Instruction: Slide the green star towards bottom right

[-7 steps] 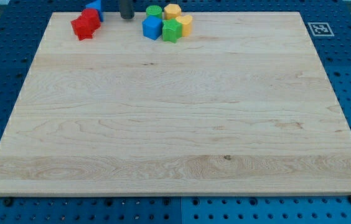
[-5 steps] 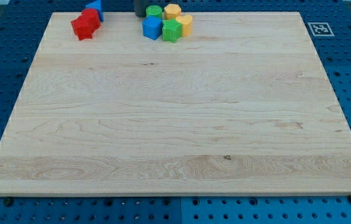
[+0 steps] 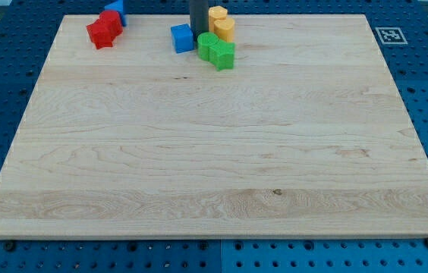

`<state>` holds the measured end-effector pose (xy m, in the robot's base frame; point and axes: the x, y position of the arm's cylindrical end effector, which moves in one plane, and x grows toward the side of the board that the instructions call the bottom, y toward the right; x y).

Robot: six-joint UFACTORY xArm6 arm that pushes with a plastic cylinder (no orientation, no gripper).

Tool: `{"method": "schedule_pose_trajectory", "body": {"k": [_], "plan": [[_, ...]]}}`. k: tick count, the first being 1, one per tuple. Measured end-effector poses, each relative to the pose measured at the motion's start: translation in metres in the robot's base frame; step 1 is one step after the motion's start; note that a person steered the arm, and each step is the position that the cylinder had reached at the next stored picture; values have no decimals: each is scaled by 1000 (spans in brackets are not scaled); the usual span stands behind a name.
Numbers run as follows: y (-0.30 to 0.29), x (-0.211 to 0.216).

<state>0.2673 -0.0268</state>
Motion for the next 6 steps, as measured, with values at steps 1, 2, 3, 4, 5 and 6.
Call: {"method": "schedule_pose_trajectory", "body": {"k": [1, 2, 3, 4, 5, 6], "plan": [[16, 23], [34, 46], [63, 65], [99, 89], [128, 109], [138, 125]]}}
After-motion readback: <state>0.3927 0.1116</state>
